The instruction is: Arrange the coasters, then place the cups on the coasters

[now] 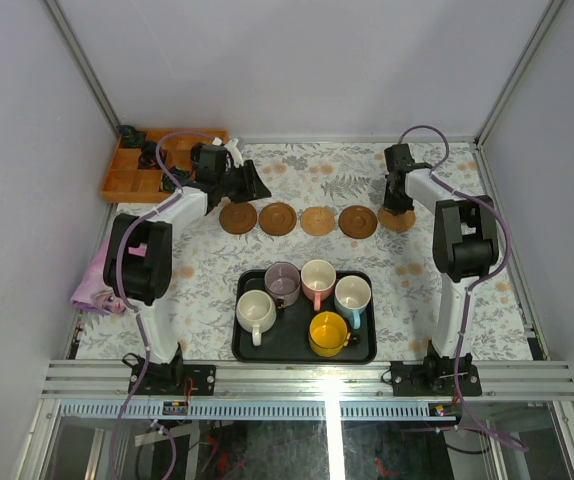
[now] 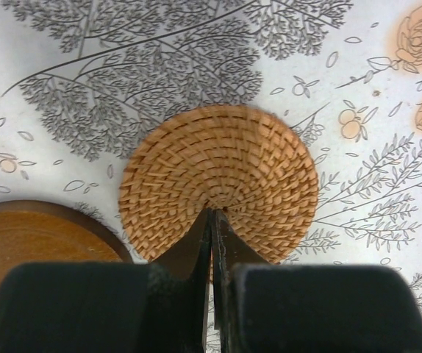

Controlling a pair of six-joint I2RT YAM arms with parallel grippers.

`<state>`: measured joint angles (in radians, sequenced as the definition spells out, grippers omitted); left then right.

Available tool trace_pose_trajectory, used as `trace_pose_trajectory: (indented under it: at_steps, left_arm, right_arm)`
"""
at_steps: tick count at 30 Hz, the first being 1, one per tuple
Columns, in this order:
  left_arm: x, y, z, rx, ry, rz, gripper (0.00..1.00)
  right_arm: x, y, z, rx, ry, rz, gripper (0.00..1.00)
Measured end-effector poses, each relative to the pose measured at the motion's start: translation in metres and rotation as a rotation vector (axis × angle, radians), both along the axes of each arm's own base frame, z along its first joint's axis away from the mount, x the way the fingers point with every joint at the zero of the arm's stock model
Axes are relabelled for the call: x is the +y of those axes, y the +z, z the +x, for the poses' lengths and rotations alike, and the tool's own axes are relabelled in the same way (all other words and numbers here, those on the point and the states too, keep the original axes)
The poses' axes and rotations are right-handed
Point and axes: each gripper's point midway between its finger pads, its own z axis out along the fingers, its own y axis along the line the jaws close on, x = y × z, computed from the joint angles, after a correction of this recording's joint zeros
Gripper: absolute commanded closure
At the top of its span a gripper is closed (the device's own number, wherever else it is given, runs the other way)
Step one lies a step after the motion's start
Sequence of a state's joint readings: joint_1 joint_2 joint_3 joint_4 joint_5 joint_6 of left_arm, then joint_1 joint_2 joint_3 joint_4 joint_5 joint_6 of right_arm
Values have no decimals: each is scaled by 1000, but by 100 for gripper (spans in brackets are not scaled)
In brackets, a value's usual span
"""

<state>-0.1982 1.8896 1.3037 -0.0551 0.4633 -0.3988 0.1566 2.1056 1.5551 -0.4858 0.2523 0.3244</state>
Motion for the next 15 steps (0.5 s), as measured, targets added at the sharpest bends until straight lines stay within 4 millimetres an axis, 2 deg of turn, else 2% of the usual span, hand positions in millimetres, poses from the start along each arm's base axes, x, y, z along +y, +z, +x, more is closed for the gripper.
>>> trace_pose_trajectory:
  at_steps: [15]
  left_arm:
    - [8,-16,9,31,21,-5,57]
  right_arm:
    - [-11,-4,-3,8,-38,-16,100]
